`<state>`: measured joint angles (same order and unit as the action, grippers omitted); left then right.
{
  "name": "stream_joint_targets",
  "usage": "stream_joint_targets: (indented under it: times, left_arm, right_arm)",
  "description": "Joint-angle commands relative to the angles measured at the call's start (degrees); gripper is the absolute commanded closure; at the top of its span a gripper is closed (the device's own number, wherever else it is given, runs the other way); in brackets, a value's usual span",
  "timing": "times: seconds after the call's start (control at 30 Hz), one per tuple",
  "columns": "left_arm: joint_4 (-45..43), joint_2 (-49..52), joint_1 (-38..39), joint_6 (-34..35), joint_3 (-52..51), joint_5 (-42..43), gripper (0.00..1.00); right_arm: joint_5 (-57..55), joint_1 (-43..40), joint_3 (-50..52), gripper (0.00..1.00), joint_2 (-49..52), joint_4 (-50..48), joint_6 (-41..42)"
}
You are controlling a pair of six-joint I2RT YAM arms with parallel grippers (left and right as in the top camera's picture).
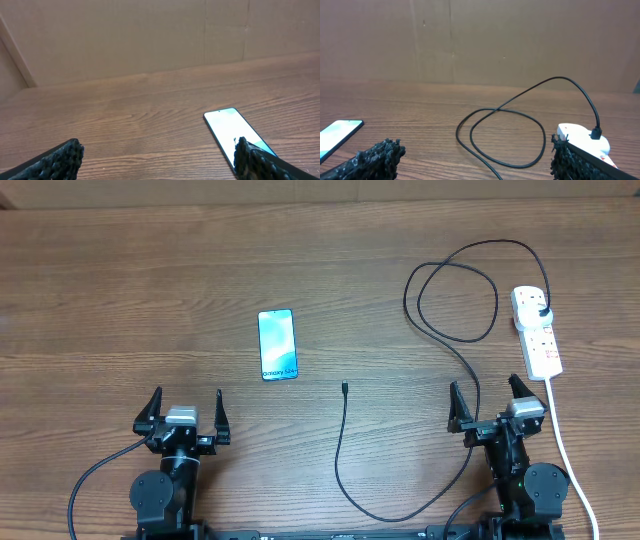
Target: Plug charger to phone and switch on socket
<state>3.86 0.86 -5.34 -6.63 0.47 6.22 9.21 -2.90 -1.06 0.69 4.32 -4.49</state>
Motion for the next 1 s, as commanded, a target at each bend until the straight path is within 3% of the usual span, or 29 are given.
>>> stream_joint_targets:
  times: [0.0,0.5,0.97]
  left_arm:
    - [0.1,-0.5,-0.3,-1.1,-0.2,-0.2,0.00]
    - [-0.2,-0.5,-0.3,2.2,0.3,-0.9,0.00]
    - [6.0,-0.2,-0.3,4.2,11.3,-2.4,0.00]
  right_arm:
    - [0.3,0.3,0.6,0.00,-0.5,-0.3,0.1]
    - [0.3,0.3,0.6,0.00,-0.5,-0.3,0.1]
    - [0.3,0.3,0.6,0.00,-0.5,-0.3,0.1]
